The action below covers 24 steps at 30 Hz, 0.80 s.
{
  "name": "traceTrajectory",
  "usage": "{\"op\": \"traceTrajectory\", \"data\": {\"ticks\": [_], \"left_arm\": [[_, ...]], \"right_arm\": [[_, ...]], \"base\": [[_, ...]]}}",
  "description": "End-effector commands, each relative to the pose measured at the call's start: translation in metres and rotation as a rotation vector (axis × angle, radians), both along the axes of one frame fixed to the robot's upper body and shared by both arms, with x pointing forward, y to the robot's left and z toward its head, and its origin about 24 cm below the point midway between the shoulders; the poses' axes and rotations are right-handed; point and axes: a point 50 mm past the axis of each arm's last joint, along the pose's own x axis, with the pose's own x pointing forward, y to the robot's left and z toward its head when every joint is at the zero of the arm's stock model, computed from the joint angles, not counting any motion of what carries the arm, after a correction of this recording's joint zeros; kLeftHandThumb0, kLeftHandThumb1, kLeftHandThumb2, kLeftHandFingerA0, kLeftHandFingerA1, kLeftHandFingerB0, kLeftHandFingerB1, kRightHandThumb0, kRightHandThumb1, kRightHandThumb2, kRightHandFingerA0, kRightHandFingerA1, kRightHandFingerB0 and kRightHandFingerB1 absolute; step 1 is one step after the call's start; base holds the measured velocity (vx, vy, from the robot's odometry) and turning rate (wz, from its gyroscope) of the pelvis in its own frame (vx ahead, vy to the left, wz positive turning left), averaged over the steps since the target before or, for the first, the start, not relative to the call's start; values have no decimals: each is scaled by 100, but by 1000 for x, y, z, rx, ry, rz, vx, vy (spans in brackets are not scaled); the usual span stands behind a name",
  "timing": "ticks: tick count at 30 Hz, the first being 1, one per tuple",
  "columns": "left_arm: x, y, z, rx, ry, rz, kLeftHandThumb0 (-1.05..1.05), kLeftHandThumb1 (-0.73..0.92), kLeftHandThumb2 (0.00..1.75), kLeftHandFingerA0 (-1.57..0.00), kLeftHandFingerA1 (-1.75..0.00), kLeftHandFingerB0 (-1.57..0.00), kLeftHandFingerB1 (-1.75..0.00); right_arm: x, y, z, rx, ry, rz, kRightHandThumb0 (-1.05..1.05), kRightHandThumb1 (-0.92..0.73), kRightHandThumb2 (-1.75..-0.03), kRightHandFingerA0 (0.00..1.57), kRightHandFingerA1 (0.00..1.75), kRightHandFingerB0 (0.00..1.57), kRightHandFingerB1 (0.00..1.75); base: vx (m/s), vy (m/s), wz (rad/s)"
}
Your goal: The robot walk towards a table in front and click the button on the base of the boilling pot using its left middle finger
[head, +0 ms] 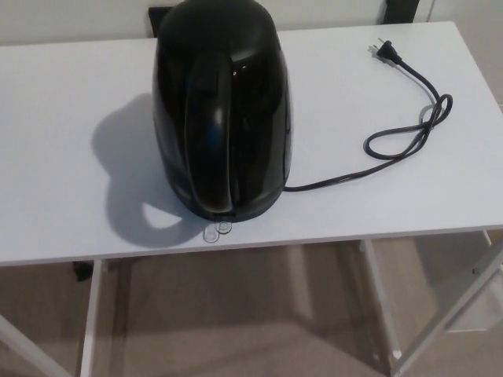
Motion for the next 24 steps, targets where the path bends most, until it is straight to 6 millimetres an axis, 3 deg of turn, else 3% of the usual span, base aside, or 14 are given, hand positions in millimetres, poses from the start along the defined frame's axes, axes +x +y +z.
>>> {"op": "traceTrajectory", "data": {"ticks": [1,11,14,16,17,18,19,20,21,22,23,24], "left_arm": [[0,4,2,12,-8,-5,-23,41,57,-56,-52,-39,-43],[0,3,2,20,-6,-23,-23,41,57,-54,-51,-40,-44],[0,-2,4,110,-69,-115,-34,38,61,-57,-53,-39,-45],[5,-10,7,226,-119,-250,-53,36,69,-52,-51,-35,-44],[9,-23,12,320,-183,-419,-59,38,71,-44,-50,-31,-43],[10,-28,14,348,-209,-479,-59,38,71,-44,-50,-31,-43],[9,-36,17,388,-235,-549,-59,47,55,-46,-37,-33,-32],[7,-49,20,419,-289,-634,-63,41,72,-37,-45,-26,-40],[6,-56,24,463,-342,-703,-63,50,56,-41,-36,-30,-30],[5,-67,28,516,-420,-797,-63,50,56,-41,-36,-30,-30],[4,-74,31,539,-447,-841,-69,42,76,-32,-44,-22,-40],[4,-77,34,550,-474,-871,-71,44,78,-25,-43,-19,-40]], "right_arm": [[-1,-5,3,-48,-13,35,-9,-72,-60,49,52,33,39],[-1,-5,2,-48,-2,46,-9,-73,-61,49,51,34,39],[0,-5,3,-51,-3,60,-9,-73,-61,50,52,34,39],[2,-6,4,-63,-3,62,-10,-73,-61,49,50,35,39],[2,-6,4,-62,0,60,-11,-72,-61,49,49,35,39],[2,-5,4,-60,1,59,-11,-72,-61,49,49,35,39],[2,-5,4,-54,3,55,-10,-73,-61,48,49,35,39],[1,-4,4,-49,5,53,-10,-73,-61,49,50,35,39],[1,-4,3,-54,8,54,-11,-71,-61,49,50,34,39],[1,-4,3,-62,13,55,-11,-71,-61,49,50,34,39],[1,-4,3,-60,16,53,-11,-71,-61,49,50,35,39],[1,-4,2,-57,14,53,-10,-72,-60,50,51,35,39]], "base": [[0,0,0],[0,0,0],[0,0,0],[0,0,0],[0,0,0],[0,0,0],[0,0,0],[0,0,0],[0,0,0],[0,0,0],[0,0,0],[0,0,0]]}}
